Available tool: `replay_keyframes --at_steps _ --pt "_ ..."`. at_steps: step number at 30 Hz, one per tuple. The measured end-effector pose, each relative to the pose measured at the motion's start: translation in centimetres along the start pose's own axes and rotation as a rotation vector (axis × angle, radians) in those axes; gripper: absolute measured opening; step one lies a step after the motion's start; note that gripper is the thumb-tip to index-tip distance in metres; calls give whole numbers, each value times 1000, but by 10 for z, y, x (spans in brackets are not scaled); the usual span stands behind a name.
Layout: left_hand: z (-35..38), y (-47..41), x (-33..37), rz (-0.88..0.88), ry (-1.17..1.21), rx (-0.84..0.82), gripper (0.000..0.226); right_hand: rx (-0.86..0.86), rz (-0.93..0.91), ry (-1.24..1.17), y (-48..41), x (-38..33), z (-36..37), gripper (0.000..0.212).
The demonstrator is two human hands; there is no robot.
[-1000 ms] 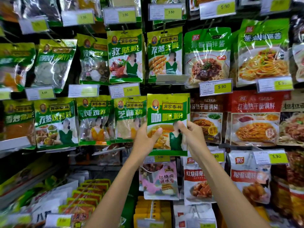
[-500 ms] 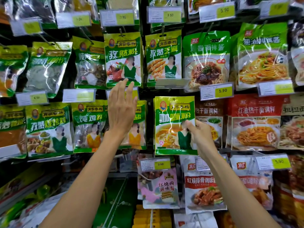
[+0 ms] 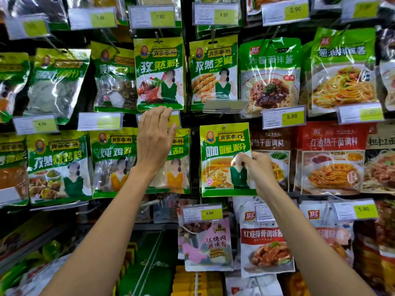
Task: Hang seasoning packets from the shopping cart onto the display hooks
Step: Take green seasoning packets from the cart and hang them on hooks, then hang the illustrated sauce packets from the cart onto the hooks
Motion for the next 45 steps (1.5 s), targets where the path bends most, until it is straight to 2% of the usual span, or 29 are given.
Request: replay_keyframes --at_steps 4,9,13,16,20,23,26,28,31,33,35,40,45 --pt "-1 2 0 8 11 4 36 53 -6 51 -3 6 0 34" --pt "-3 3 0 22 31 1 36 125 -77 137 -4 2 2 26" --pt "-4 2 0 22 35 -3 36 226 -76 187 -7 2 0 31" --pt "-5 1 1 13 40 -16 36 238 -79 197 -8 2 2 30" --pt "-6 0 2 -11 70 -44 37 207 -119 269 -3 3 -2 40" --pt "-15 5 8 -38 82 5 34 194 -145 303 11 3 -15 21" --pt "-25 22 36 -34 164 31 30 236 -142 268 35 5 -50 22" --pt "-26 42 68 -42 293 -9 27 254 -161 256 56 5 -80 17" --pt "-19 84 126 -190 584 -180 24 276 -152 277 101 16 -132 22" --pt "-7 124 173 -374 823 -360 26 309 -120 308 139 33 -173 28" --pt "1 168 234 -484 1004 -545 23 356 -70 350 182 55 -220 29" --pt "-7 286 403 -574 1267 -982 16 488 240 432 302 136 -347 26" --pt "-31 394 545 -527 1353 -1358 14 672 522 540 431 195 -455 23"
Point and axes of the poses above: each hand's wrist, its own y-axis away from the middle knuckle, its own z-axis out of the palm, x = y × z, the point moved 10 cm from there along -y, towards the middle knuckle, and after that the axes turned 3 degrees about -z, right-handed, at the moved point
